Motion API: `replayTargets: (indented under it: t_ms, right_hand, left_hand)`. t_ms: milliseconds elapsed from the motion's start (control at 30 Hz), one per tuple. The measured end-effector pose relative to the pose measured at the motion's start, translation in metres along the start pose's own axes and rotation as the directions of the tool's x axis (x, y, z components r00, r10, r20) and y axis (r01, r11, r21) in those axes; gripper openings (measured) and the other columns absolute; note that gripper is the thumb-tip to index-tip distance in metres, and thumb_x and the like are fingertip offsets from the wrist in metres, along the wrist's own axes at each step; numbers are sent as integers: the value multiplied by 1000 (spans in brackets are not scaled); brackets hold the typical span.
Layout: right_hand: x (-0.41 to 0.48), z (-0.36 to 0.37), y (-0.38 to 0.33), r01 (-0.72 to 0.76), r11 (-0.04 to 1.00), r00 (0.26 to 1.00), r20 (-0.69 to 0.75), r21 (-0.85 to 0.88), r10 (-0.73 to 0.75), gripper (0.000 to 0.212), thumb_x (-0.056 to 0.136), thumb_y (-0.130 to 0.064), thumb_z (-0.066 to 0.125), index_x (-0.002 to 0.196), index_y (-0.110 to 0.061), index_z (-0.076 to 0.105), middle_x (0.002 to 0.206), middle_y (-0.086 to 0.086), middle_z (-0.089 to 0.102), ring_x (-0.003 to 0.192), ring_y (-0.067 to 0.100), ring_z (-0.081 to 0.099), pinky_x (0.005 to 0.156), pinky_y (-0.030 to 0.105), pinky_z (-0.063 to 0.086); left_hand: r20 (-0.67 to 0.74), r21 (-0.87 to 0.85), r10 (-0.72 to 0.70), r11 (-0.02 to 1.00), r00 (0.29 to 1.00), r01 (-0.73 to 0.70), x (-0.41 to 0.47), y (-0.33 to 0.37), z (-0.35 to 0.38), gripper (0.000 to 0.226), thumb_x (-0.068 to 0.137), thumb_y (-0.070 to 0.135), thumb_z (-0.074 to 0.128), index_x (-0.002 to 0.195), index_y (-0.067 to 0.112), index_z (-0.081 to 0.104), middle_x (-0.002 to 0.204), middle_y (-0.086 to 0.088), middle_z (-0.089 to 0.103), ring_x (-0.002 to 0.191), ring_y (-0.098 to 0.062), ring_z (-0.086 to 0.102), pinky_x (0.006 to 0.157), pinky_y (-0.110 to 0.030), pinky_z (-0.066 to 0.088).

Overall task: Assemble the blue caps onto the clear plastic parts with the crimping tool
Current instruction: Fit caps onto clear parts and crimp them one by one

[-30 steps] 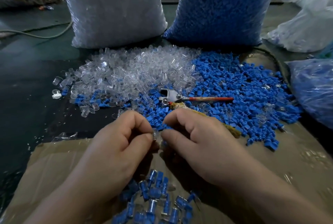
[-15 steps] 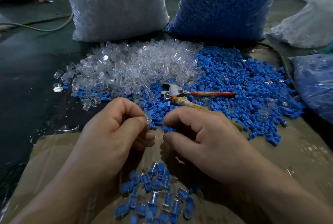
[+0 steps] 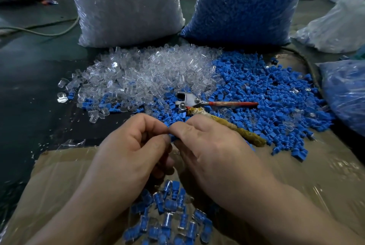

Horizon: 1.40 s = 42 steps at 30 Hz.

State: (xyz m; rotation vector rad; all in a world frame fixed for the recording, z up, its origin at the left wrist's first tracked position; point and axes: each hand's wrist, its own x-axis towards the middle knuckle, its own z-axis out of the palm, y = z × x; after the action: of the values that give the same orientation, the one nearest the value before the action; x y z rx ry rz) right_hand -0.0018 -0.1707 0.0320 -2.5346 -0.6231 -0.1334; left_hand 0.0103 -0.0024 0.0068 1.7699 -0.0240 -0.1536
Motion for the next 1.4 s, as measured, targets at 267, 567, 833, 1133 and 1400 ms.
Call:
replayTargets:
  t_ms: [267, 567, 833, 1133, 1400]
  right_hand:
    - [-1, -5, 2, -57, 995, 992, -108, 84, 66, 26, 93, -47, 33, 96, -34, 55, 86, -17, 58, 82, 5, 55, 65, 29, 51]
    - [0, -4, 2, 24, 1000, 995, -97, -9, -25, 20, 93, -31, 50, 102, -21, 65, 92, -4, 59, 82, 19, 55, 61, 43, 50]
    - [7, -19, 39, -262, 894, 961, -18, -363, 274, 72, 87, -60, 45, 147, -40, 11, 159, -7, 16, 147, 21, 9, 119, 41, 7]
    - [19, -21, 60, -315, 858, 939, -4, -405, 343, 64, 85, -66, 42, 140, -33, 34, 134, -8, 46, 119, 20, 36, 102, 39, 36]
    - [25, -20, 64, -343, 851, 933, -39, -397, 358, 52, 78, -60, 45, 123, -36, 47, 113, -14, 54, 109, 17, 31, 82, 37, 29]
  left_hand:
    - [20, -89, 21, 996, 1000, -19, -2, 5, -1, 18, 88, 10, 67, 83, 27, 70, 66, -14, 72, 57, -30, 71, 48, -24, 52]
    - [88, -216, -64, 973, 994, 81, 1, 4, -3, 16, 83, 6, 70, 80, 23, 71, 65, -20, 69, 50, -26, 63, 44, -27, 49]
    - [-77, -191, -60, 981, 995, 45, 4, 3, -7, 24, 86, 1, 67, 80, 24, 69, 63, -16, 68, 49, -25, 62, 44, -26, 49]
    - [-60, -172, -86, 982, 995, 74, 6, -2, -10, 24, 87, 4, 68, 82, 27, 70, 65, -15, 70, 51, -24, 65, 45, -26, 50]
    - [-41, -181, -112, 978, 993, 103, 6, 0, -9, 25, 88, 4, 68, 79, 27, 70, 67, -19, 70, 49, -24, 62, 45, -25, 50]
